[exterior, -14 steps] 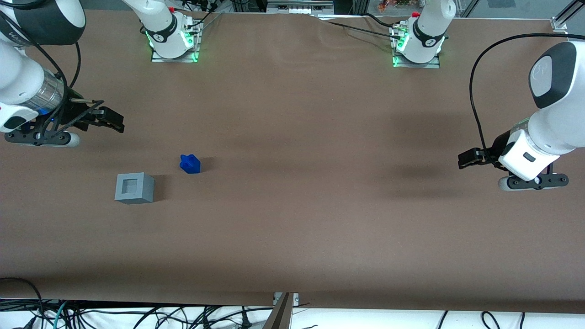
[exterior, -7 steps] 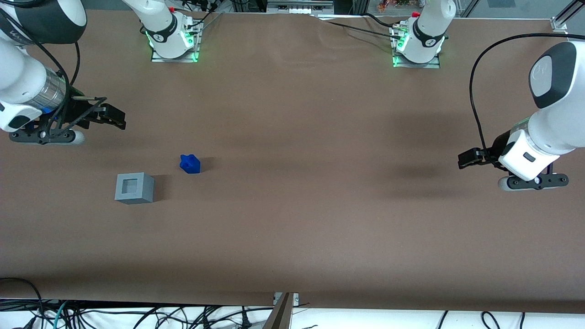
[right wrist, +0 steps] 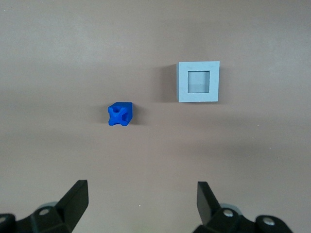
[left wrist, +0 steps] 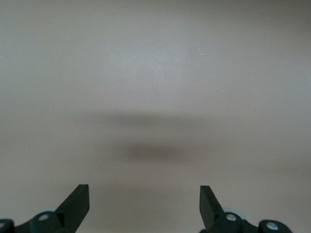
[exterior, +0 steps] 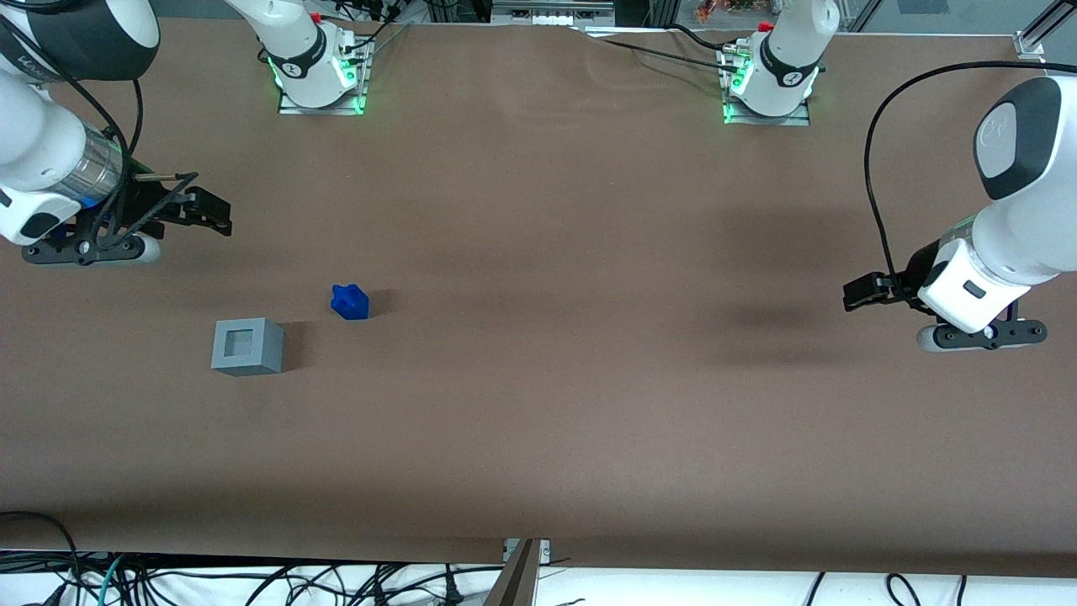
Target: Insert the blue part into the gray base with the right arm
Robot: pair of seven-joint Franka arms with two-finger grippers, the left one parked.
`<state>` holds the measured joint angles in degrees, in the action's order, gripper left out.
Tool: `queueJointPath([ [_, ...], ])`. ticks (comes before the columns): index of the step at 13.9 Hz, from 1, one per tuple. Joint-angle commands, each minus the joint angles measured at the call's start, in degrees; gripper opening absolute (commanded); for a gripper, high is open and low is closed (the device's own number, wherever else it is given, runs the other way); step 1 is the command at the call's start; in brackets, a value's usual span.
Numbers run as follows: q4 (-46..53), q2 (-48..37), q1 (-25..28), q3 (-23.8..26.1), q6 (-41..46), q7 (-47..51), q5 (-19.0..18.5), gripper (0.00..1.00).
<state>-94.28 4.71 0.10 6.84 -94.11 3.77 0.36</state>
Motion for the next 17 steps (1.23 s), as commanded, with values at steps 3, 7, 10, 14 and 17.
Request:
queueJointPath([
  [3,1.1,0.0,-1.1,1.0,1.5,-0.2,-0.2,0.99],
  [7,0.2,0.0,-1.1,1.0,1.3,0.9,0.7,0.99],
  [10,-3.1,0.3,-1.1,1.0,-2.2,1.9,2.5,0.99],
  [14,-13.6,0.3,-1.0,1.3,-15.3,3.6,3.1,0.99],
  [17,-20.8,2.0,-0.7,2.6,-27.2,5.0,3.0,0.99],
])
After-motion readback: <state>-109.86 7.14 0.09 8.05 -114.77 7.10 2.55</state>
